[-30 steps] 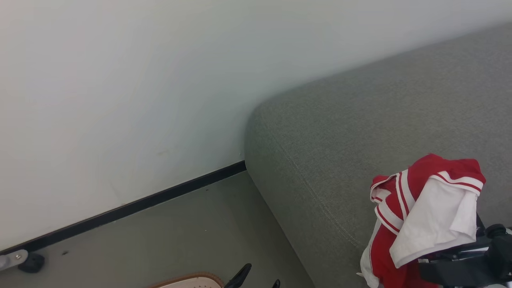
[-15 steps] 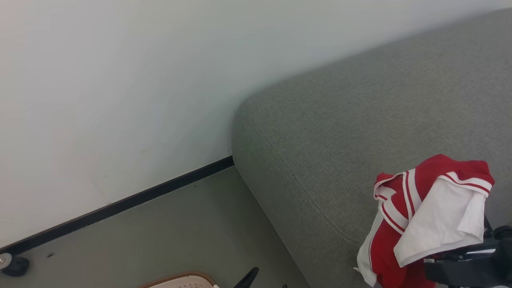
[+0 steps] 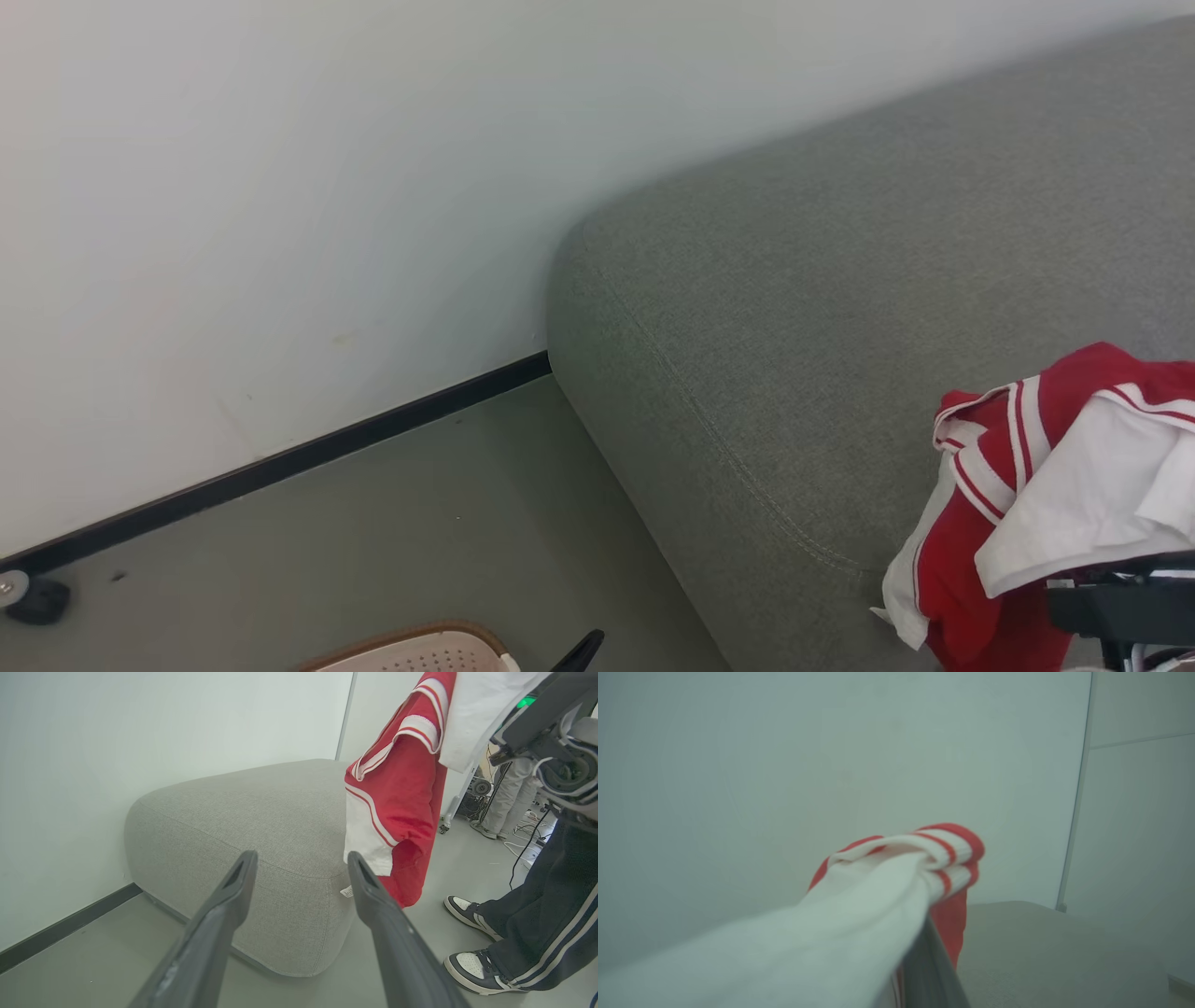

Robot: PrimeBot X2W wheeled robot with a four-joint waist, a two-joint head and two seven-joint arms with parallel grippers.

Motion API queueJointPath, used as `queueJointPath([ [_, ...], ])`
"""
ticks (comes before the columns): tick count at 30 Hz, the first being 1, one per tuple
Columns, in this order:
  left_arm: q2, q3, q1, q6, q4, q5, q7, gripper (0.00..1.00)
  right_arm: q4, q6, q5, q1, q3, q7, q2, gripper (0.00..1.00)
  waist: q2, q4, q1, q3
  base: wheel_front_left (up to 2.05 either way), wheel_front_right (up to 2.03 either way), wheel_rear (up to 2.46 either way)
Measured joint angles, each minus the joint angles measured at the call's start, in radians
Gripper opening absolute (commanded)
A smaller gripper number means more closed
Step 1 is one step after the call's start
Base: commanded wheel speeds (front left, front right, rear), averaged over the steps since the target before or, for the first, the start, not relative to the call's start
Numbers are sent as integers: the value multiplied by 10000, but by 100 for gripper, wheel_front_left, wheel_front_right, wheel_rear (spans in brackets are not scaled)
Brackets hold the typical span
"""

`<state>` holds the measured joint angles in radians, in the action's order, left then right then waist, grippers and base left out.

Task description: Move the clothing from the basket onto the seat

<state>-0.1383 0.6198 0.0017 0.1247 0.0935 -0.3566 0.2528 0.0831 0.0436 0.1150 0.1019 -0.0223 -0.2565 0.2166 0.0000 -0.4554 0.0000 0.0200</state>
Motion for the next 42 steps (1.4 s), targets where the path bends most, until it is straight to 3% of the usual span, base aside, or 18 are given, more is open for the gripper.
queueJointPath([
  [10,-458,125,-1,0,-320,75,0,100,-332,-320,491,1203,-800,-2,533,0,0,90,1,573,0,0,0],
  [19,-1133,125,-77,0,-734,150,0,100,-1946,-836,1457,3340,-1432,-2,941,0,0,123,1,1374,0,0,0],
  [31,-1912,470,-367,2,-1080,395,0,100,-4474,-966,1935,6180,-2240,-2,1875,0,1,77,1,2362,0,0,0],
  [42,-2408,441,-648,2,-1267,401,0,100,-5937,-1066,1977,8079,-2583,-4,2374,0,1,480,2,3103,0,0,0],
])
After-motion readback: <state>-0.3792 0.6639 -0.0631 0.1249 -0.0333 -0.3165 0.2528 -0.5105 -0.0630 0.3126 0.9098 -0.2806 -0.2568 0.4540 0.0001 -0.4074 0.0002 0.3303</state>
